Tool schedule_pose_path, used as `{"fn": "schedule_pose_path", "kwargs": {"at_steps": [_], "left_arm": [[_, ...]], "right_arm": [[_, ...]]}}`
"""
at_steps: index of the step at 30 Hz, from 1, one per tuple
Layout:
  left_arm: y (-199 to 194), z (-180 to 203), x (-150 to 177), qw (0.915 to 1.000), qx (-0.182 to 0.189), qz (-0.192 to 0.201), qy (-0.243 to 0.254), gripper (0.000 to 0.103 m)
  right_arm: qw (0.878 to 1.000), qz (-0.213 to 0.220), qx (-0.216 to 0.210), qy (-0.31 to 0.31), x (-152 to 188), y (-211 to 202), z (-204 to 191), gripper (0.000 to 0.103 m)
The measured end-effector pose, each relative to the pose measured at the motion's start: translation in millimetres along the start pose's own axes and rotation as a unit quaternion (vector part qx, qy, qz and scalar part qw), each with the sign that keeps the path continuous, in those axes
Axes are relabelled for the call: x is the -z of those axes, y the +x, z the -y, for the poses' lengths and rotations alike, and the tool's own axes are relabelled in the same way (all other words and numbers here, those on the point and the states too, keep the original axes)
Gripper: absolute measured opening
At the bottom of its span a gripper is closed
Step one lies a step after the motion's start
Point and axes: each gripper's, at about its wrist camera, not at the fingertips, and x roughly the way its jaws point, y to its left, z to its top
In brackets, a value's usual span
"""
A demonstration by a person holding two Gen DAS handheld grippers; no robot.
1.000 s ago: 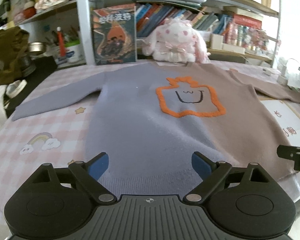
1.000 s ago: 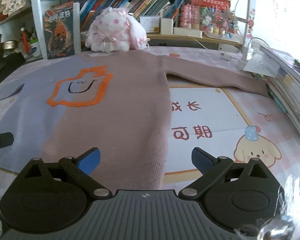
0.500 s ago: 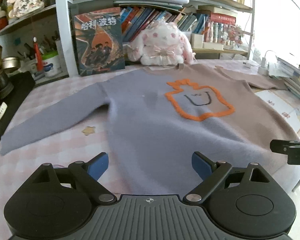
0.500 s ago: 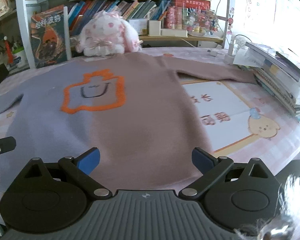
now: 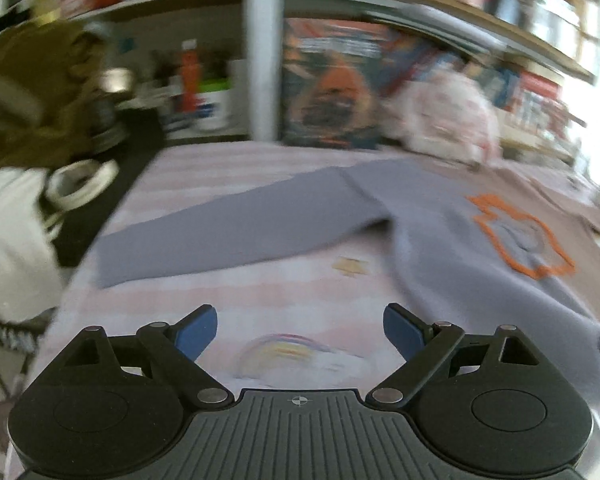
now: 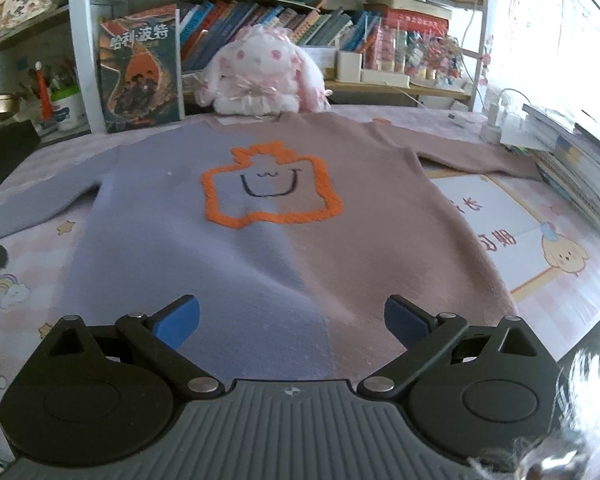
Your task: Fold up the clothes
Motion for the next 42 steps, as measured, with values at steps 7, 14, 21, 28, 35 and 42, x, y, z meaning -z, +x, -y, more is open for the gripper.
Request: {"fn": "schedule_pose_path", "kwargs": {"at_steps": [7,14,21,28,35,42], "left_arm": [[28.8,-70.7,-11.1,0.9936,-0.055,0.002,-0.098,0.092],[54.1,-122.9,-16.6,0.9708,-0.070,0.008,-0.229,0.091],[66.6,-136.6,-15.8,0.9436,-0.055,0.025,-0.325,0.086],[79.8,-122.7,-20.4,0.9249,0.005,0.029,-0.379,0.086],[85.7,-124.9,-19.8,0.9113,0.006,0.036,-0.410,0.072],[90.0,-142.9,-21.5,0.8899,-0.019,0.029,-0.455,0.041]], "right_arm": [[1.000,0.004,0.001,-0.025,-5.0,1.8,-12.1,0.100],[0.999,-0.001,0.008,-0.046,-6.2,0.9,-14.0,0.100],[0.998,-0.007,0.018,-0.060,-5.8,-1.9,-11.0,0.100],[0.998,-0.015,0.028,-0.058,-5.2,-2.3,-5.0,0.100],[0.998,-0.016,0.029,-0.059,-4.3,-3.6,-4.4,0.100],[0.998,-0.019,0.035,-0.047,-2.5,-5.4,1.1,0.100]]}}
